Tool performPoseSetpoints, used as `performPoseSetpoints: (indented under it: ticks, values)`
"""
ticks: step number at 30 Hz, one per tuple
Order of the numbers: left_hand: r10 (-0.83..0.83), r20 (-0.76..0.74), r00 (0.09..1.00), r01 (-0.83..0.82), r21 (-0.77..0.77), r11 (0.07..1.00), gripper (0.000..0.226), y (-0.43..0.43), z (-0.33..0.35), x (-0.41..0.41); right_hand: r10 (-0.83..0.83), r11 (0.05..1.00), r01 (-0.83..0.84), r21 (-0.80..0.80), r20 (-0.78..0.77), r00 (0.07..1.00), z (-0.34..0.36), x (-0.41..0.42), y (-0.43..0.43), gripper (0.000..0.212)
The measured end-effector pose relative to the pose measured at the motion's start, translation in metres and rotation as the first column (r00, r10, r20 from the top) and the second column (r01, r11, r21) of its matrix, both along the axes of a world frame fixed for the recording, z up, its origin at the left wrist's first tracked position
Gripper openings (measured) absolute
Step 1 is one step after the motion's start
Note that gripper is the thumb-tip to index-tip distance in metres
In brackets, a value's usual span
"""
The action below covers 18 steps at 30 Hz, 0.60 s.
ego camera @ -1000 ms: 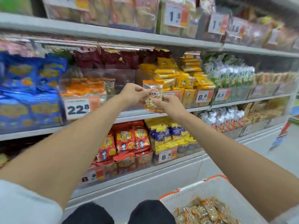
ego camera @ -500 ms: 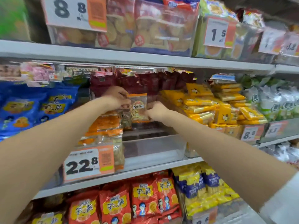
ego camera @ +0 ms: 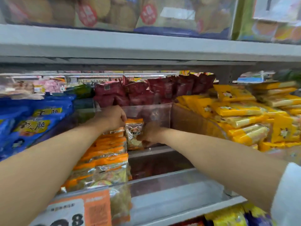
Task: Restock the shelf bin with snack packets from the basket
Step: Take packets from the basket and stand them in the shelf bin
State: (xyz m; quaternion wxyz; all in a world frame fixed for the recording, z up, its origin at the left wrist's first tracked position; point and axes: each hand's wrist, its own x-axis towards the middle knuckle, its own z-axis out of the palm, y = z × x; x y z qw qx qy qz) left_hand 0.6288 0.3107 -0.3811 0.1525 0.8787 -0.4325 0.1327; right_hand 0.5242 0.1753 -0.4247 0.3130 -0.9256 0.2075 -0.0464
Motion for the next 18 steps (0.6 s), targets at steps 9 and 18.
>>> performPoseSetpoints:
  ticks: [9, 18]
  values:
    - [-0.014, -0.071, 0.997, 0.012, -0.022, 1.000, 0.006, 0.000, -0.002, -0.004, -0.007, 0.999, 0.006, 0.043, 0.014, 1.000, -0.006, 0.006, 0.007, 0.025]
    - [-0.085, -0.145, 0.986, 0.059, -0.174, 0.983, 0.011, 0.000, -0.001, -0.007, -0.130, 0.990, 0.126, 0.060, 0.078, 0.988, -0.004, 0.005, 0.005, 0.019]
